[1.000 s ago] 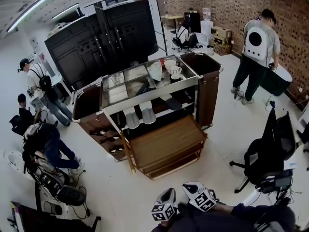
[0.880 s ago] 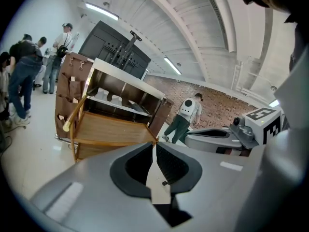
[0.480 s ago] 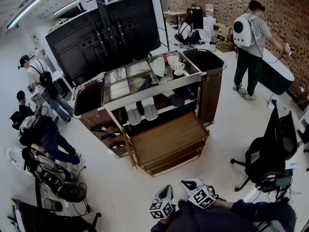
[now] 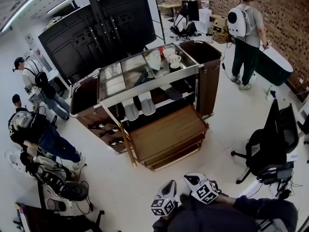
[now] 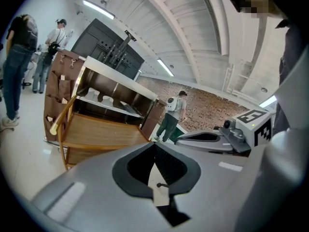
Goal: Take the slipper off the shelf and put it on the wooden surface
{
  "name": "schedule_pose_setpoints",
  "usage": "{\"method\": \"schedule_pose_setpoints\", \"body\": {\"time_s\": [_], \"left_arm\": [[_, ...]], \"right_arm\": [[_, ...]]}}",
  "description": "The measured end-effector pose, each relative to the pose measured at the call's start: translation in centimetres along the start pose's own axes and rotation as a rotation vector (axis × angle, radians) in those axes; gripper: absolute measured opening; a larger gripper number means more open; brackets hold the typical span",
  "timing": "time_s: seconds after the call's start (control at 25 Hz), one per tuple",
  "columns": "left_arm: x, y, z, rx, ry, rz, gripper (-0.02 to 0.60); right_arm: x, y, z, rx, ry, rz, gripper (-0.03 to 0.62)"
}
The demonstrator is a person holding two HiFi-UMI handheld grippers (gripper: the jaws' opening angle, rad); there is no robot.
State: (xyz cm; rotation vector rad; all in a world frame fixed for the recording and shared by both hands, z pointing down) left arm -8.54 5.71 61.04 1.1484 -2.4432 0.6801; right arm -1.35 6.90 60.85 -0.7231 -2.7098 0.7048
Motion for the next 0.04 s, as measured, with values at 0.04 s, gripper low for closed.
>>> {"method": "schedule_pose_setpoints", "body": {"time_s": [0.04], "left_arm": [[-0.32,-0.15,0.10,-0.007,-0.005,-0.021,0.017]], "right_arm": [[-0.26,0.01,-0.12,0.002,-0.003,-0.006,0.000]]}}
Point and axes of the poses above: the fingertips, and each gripper's own axes: y backward along the fingers, x to its left, z out of its top, the point moved 2 cm from there along y, backward along the fingers, and after that the axes turned 2 degrees about -z, right-handed, at the moved point
